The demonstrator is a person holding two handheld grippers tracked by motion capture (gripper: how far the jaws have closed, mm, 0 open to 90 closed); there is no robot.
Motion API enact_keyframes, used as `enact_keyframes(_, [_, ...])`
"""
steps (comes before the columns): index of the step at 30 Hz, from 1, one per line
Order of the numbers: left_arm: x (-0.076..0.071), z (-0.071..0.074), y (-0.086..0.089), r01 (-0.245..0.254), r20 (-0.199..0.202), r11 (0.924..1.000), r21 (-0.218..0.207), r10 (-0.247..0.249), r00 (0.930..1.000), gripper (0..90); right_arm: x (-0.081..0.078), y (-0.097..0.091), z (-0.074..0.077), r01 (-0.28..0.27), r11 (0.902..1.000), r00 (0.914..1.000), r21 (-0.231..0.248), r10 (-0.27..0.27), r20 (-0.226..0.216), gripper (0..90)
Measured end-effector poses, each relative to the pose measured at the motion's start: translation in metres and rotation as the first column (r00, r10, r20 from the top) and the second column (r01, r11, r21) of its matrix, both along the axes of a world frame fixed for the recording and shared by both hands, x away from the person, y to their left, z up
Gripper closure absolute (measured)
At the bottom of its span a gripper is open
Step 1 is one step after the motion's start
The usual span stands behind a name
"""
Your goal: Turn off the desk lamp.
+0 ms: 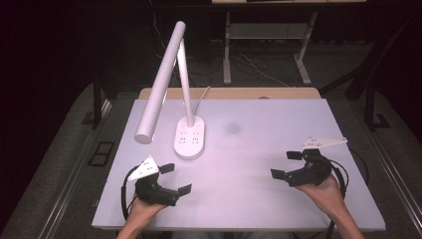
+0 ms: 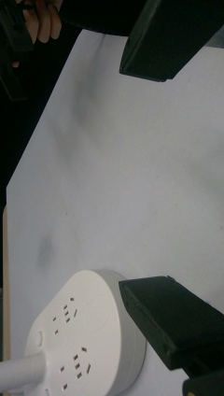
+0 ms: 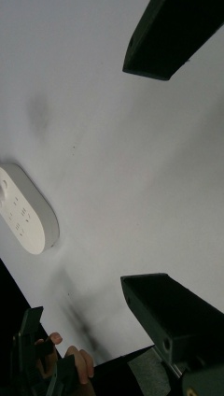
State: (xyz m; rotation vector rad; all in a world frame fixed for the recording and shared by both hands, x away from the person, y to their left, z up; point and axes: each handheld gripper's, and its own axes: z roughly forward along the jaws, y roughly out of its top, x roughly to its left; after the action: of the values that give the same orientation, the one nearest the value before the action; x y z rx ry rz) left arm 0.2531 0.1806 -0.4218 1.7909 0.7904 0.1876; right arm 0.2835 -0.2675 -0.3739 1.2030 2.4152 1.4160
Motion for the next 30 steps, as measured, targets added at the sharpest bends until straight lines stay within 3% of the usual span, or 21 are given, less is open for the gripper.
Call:
enact_keyframes(20, [0.000, 0.000, 0.001, -0.006, -0.001, 1.0000, -0.006, 0.006, 1.0000, 0.0, 0.035, 0.021, 0.022, -0.057, 0.9981, 0.9983, -0.025, 0.057, -0.013, 0.6])
enact_keyframes(30, [0.001, 0.000, 0.001, -0.008, -0.002, 1.0000, -0.005, 0.008, 1.0000, 0.0, 0.051, 0.035, 0.025, -0.094, 0.9942, 0.9955, -0.053, 0.094, -0.013, 0.6])
